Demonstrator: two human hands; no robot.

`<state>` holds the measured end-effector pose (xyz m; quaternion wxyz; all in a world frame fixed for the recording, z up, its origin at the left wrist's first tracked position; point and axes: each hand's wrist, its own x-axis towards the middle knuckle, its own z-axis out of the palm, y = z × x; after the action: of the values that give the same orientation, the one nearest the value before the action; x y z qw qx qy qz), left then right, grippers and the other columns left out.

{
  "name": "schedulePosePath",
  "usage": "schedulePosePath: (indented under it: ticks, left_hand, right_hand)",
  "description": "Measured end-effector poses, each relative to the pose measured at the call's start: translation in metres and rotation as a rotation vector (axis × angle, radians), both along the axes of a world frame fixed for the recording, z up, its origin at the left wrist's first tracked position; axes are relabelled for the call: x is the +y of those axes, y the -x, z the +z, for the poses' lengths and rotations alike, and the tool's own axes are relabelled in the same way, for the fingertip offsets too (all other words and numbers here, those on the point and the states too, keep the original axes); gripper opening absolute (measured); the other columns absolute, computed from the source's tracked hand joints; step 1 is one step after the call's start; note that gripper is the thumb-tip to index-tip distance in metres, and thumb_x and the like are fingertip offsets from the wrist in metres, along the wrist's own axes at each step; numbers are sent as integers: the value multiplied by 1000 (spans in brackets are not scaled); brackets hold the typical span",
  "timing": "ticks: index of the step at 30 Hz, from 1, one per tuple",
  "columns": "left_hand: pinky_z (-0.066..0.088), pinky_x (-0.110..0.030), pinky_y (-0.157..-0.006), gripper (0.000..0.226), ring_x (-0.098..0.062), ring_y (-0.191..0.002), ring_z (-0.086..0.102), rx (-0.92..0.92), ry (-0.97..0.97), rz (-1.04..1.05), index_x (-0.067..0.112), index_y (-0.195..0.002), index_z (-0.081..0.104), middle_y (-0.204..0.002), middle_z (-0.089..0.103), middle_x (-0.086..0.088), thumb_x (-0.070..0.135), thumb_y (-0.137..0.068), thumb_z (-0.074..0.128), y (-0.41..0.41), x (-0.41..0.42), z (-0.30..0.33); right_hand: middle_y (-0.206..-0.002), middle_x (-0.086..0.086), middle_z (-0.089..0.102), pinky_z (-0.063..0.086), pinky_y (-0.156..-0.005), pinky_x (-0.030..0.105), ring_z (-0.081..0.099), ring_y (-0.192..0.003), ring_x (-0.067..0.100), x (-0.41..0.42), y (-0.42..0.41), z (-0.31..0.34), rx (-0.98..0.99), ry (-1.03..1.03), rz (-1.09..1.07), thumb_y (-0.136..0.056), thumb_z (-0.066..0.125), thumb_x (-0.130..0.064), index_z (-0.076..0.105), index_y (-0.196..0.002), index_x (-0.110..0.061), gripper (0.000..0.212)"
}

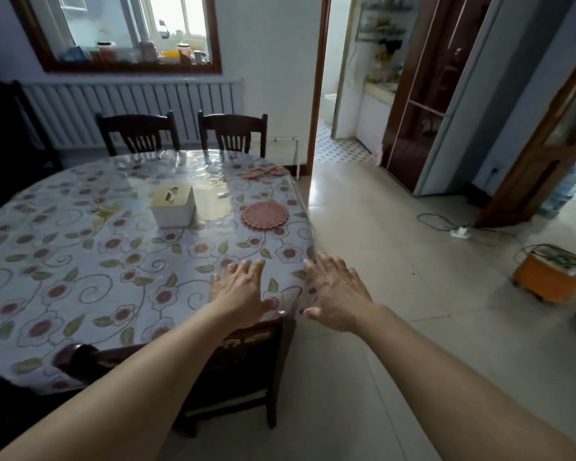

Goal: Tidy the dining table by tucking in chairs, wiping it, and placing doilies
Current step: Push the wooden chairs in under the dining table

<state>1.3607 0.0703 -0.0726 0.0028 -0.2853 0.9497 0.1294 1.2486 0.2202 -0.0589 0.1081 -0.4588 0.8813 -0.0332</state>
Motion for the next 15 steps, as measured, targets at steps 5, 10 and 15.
schedulePosePath:
  ticks: [5, 10, 15]
  left_hand:
    - [14, -53, -112, 81, -26, -140, 17, 43, 3, 7, 28, -145, 14, -154, 22, -1, 49, -80, 58, 82, 52, 9]
    - [8, -51, -115, 83, -26, -143, 9, -5, -7, 59, 27, -147, 9, -157, 12, -2, 49, -83, 57, 144, 71, 22]
    - [10, -51, -116, 83, -28, -143, 10, -64, -19, 118, 26, -148, 8, -158, 10, -4, 50, -84, 56, 204, 55, 24]
  right_hand:
    - [-160, 5, -9, 3, -119, 45, -7, -146, 26, 46, 86, 2, -20, 3, 20, -86, 61, -44, -2, -151, -25, 93]
    - [-160, 6, -6, 6, -119, 46, -7, -146, 26, 64, 157, 2, -42, 30, 59, -84, 61, -49, 0, -151, -25, 93]
    - [-160, 5, -8, 4, -118, 46, -8, -146, 26, 43, 222, -2, -44, 22, 109, -84, 60, -51, -1, -151, -27, 93]
